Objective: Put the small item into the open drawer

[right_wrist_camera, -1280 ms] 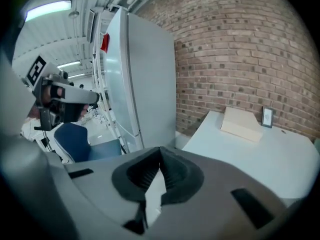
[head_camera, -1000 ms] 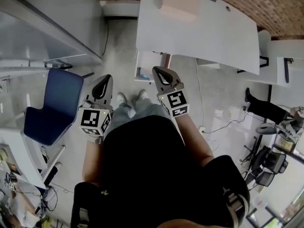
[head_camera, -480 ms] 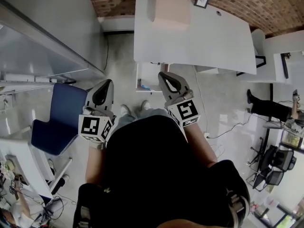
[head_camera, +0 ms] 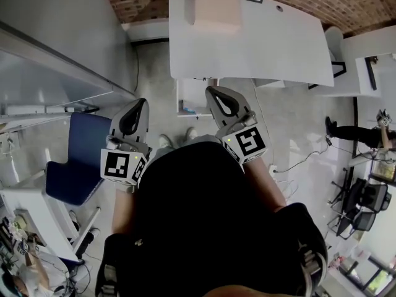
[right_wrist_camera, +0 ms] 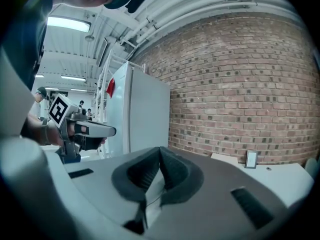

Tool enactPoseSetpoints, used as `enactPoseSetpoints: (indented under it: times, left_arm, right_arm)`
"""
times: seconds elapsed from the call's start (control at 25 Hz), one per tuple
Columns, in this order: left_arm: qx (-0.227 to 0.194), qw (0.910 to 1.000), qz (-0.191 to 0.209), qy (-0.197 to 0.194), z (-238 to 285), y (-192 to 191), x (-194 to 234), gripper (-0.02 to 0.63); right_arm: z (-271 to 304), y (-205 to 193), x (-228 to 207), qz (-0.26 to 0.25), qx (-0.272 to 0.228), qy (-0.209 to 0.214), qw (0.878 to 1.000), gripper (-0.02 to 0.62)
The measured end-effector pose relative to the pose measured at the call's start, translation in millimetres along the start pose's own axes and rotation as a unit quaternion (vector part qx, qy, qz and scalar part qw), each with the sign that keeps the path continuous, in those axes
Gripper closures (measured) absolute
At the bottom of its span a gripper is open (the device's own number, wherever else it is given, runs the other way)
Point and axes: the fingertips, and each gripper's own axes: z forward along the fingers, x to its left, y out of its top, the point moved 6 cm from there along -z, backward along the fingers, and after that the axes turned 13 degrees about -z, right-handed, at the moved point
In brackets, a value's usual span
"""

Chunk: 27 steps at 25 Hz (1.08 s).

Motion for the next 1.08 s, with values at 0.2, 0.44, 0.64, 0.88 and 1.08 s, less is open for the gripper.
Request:
enactPoseSetpoints:
  times: [0.2,0.44,0.64,0.88,1.08]
  left_arm:
    - [0.001,1.0,0.005,-0.006,6.2,3.2,0.0,0.603]
    - [-0.002,0.9999,0.005,-0.013,9.4,5.0,-2.5,0.603]
    - [0.0,0.9998,0.01,-0.015,10.1,3.4,-4.5,0.603]
    - [0.003,0.9999,0.011,-0.011,5.5,1.2,-7.1,0.603]
    - [0.005,0.9999,0.01,-0.007,2.8,-3.8,-9.8,0.604]
  right_arm:
    - [3.5,3.9,-3.4,-0.006,-0.007,-0.001,1.0,0.584]
    - [3.5,2.3,-3.8,-0.005,-0.004,-0.002,1.0,0.584]
    - [1.3,-0.1,-2.7,-0.002,0.001,-0.003,1.0,0.583]
    - [-4.4,-1.8,-2.3,0.001,0.001,-0.01,1.0,0.583]
    - [-9.8,-4.9,-0.7,0.002,0.001,-0.011,1.0,0.584]
